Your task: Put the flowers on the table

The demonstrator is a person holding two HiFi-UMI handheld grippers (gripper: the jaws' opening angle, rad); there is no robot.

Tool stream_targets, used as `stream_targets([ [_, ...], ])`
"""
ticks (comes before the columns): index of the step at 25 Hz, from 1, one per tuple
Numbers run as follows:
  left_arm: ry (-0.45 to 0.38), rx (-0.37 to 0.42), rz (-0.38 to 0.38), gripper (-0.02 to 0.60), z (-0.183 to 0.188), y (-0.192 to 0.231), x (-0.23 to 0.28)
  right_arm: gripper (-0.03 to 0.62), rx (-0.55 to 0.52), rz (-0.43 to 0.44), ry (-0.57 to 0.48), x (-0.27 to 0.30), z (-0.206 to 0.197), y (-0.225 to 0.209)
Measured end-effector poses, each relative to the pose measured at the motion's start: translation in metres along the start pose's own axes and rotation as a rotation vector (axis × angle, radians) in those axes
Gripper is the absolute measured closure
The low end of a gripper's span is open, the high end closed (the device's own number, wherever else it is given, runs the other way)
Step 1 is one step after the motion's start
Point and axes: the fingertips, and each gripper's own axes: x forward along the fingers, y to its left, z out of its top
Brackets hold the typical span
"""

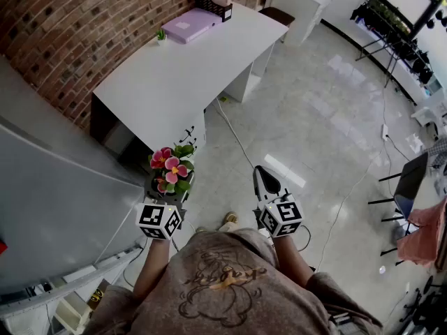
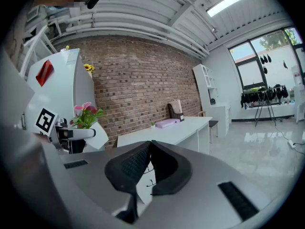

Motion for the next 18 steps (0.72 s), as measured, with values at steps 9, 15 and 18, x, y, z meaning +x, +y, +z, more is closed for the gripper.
stream_targets([
  [9,-0.001,0.001,0.01,0.218,-0.002,-0.01,-0.001,0.591,-0.009,0.033,-0.003,-0.002,-0.005,-0.004],
  [15,-0.005,-0.004,0.034,0.218,0.0,-0.017,0.007,0.591,0.016,0.042,-0.004,-0.002,-0.001,-0.022],
  [18,-0.009,-0.002,0.042,0.218,0.002,-0.024,0.019,0.591,0.011,0.046,-0.001,0.0,0.005,-0.035],
])
